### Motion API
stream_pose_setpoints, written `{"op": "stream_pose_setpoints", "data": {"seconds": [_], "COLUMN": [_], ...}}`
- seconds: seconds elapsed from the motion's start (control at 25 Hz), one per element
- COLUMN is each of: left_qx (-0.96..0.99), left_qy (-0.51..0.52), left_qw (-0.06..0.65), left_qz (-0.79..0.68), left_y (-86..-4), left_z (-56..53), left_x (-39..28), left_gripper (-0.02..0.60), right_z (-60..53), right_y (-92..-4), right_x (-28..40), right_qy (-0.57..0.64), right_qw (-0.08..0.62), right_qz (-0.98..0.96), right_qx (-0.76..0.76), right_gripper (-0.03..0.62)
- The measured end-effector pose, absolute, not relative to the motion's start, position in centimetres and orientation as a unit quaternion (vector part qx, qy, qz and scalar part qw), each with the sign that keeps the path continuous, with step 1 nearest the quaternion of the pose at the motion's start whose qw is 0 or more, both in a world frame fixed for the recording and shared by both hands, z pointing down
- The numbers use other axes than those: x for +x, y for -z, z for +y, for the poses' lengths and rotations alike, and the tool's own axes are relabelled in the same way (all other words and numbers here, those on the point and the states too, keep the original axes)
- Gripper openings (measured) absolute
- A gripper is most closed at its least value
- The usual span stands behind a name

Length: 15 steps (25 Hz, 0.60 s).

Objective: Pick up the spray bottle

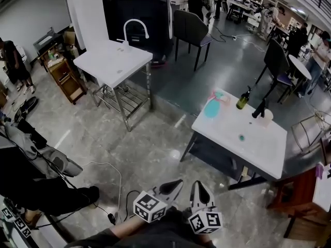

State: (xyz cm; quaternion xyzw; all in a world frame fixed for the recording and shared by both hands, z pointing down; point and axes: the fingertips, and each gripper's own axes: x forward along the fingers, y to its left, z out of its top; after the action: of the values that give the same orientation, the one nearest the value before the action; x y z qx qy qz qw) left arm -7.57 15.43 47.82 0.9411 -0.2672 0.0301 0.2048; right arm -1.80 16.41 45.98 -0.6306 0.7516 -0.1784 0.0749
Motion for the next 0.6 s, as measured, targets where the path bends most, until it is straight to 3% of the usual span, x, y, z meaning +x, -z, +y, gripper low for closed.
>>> {"op": "stream_pose_setpoints", "data": {"seconds": [0.6], "left_qx": [0.933], "left_qy": [-0.012], "left_qw": [0.204], "left_qz": [-0.295], "left_y": [-48.5], "left_z": [15.0], "left_x": [-3.0], "left_gripper": [0.005], "right_z": [16.9], "right_y": [-47.2], "right_x": [3.9], "right_qy": [0.178], "right_qw": [0.074], "right_qz": [0.750], "right_qx": [-0.632], "right_gripper": [0.008]}}
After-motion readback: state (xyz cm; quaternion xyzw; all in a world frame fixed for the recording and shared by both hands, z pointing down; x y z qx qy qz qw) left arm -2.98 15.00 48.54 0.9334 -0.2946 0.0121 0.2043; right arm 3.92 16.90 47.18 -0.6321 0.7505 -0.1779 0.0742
